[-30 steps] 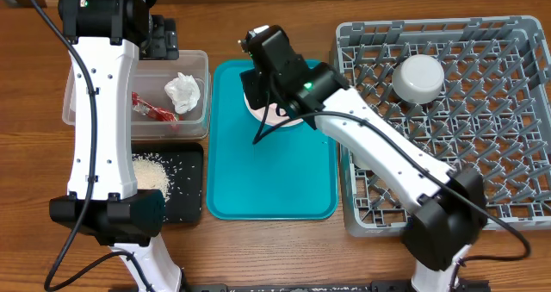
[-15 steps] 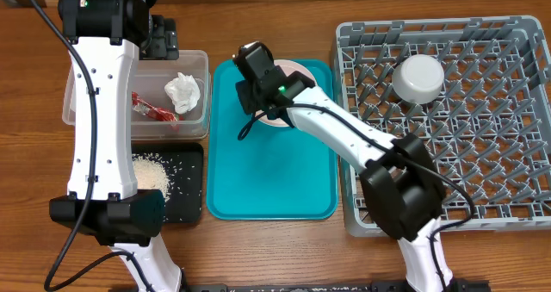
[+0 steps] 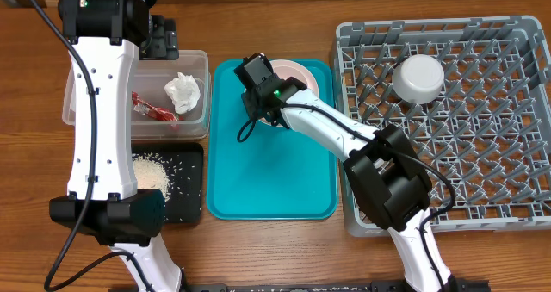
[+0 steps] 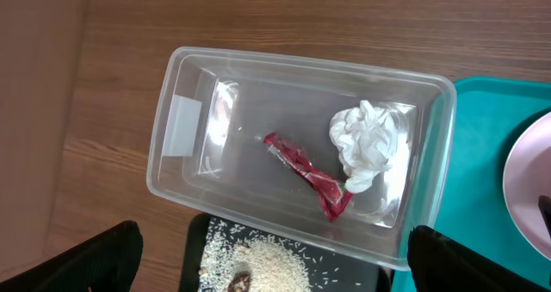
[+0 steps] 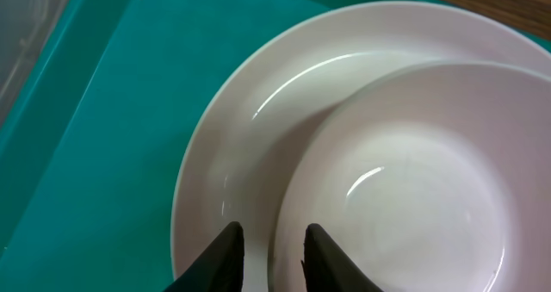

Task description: Sort waste into correct bins and load items into the dishwasher

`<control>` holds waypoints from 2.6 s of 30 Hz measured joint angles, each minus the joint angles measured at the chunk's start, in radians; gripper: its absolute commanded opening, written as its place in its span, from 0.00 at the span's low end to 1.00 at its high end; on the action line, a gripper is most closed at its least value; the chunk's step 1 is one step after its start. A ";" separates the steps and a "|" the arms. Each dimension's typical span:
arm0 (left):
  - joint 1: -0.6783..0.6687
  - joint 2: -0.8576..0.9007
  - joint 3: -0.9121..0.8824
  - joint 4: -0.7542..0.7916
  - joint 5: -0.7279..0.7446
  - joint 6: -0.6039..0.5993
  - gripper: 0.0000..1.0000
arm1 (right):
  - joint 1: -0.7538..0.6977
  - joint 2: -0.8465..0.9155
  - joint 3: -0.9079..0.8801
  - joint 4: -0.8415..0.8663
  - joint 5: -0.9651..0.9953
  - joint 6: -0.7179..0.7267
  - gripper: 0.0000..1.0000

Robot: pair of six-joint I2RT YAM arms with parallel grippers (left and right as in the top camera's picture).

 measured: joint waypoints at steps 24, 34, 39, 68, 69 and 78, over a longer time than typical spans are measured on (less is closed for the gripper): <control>0.000 0.000 0.000 0.000 0.000 0.000 1.00 | -0.001 -0.078 0.030 -0.183 0.006 -0.003 0.04; 0.000 0.000 0.000 0.000 0.000 0.000 1.00 | -0.170 -0.424 0.055 -0.328 -0.291 -0.044 0.04; 0.000 0.000 0.000 0.000 0.000 0.000 1.00 | -0.412 -0.453 0.061 -0.353 -0.630 -0.122 0.04; 0.000 0.000 0.000 0.000 0.000 0.000 1.00 | -0.851 -0.148 -0.111 -0.096 -1.704 -0.309 0.04; 0.000 0.000 0.000 0.000 0.000 0.000 1.00 | -0.851 -0.141 -0.112 -0.097 -1.704 -0.309 0.04; 0.000 0.000 0.000 0.000 0.000 0.000 1.00 | -0.851 -0.119 -0.125 -0.097 -1.701 -0.310 0.04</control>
